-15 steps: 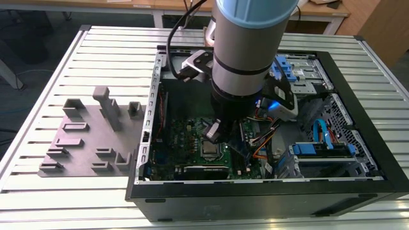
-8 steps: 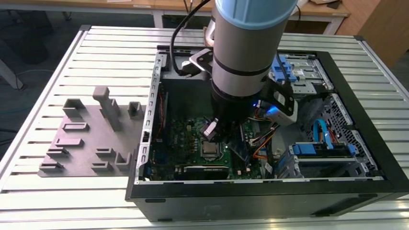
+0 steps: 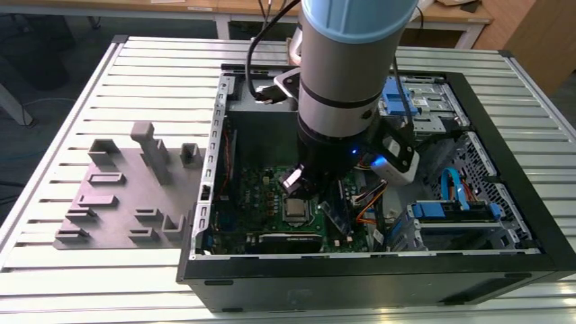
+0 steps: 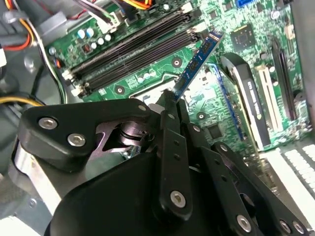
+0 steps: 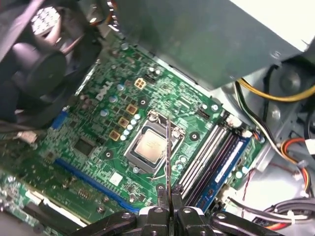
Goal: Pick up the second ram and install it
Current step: 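Insert the second ram into the second slot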
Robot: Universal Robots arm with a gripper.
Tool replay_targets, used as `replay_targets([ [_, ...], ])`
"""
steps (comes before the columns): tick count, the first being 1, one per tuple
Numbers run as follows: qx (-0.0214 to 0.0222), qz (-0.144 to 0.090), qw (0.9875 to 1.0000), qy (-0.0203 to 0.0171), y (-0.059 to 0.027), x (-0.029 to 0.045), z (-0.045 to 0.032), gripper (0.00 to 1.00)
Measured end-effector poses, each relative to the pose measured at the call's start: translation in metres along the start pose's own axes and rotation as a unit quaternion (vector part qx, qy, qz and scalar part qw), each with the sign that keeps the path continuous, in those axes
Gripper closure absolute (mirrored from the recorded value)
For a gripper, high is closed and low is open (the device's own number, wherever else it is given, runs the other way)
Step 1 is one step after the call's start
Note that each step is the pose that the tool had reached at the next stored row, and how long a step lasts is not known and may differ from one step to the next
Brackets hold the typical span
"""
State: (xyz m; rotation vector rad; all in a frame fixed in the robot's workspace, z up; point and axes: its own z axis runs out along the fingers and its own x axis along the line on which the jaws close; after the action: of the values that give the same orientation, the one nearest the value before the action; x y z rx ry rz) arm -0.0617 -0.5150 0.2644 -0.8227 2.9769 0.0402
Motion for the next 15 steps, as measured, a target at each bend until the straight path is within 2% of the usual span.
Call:
replay_targets([
  [4, 0.0021, 0.036, 0.9994, -0.0004, 0.0, 0.0, 0.001, 0.89],
  [8, 0.0042, 0.073, 0.9974, -0.0008, 0.0, 0.0001, 0.002, 0.89],
  [11, 0.0058, 0.1, 0.995, -0.0011, 0.0, 0.0002, 0.0028, 0.89],
  [15, 0.0078, 0.136, 0.9907, -0.0015, 0.0, 0.0002, 0.0042, 0.89],
])
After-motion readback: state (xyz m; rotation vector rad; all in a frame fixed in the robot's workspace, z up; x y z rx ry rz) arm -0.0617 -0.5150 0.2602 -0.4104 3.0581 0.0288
